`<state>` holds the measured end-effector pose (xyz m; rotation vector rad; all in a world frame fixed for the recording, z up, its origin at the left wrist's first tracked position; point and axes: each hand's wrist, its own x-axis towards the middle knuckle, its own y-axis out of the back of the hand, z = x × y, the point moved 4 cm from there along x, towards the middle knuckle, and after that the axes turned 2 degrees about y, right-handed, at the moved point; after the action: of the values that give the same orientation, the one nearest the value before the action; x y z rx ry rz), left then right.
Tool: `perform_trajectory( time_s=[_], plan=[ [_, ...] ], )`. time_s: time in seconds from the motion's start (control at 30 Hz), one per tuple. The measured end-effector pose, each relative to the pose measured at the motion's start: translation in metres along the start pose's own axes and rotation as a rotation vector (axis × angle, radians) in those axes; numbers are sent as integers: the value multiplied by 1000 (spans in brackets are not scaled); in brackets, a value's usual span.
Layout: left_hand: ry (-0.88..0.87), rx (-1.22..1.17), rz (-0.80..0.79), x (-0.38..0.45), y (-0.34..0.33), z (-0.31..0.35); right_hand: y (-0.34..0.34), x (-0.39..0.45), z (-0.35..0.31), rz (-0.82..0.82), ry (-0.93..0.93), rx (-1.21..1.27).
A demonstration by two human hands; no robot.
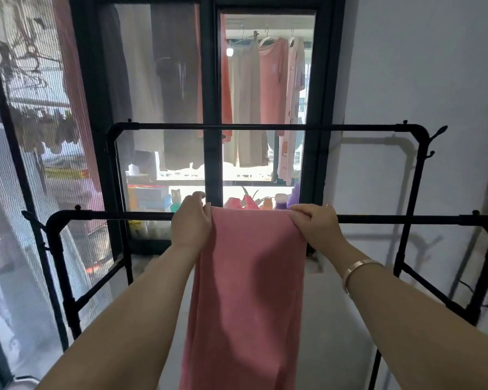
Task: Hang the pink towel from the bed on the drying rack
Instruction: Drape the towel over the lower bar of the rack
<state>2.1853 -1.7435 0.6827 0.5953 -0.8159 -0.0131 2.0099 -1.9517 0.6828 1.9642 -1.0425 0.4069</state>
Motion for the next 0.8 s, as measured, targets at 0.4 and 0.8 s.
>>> perform_trajectory(
  time_s=[0.4,0.8],
  plan=[
    [-58,-97,-173,-6,10,-11,2,3,1,8,-17,96],
    [-37,22,54,-22,12,-17,-7,2,0,-7,34,-182]
  ],
)
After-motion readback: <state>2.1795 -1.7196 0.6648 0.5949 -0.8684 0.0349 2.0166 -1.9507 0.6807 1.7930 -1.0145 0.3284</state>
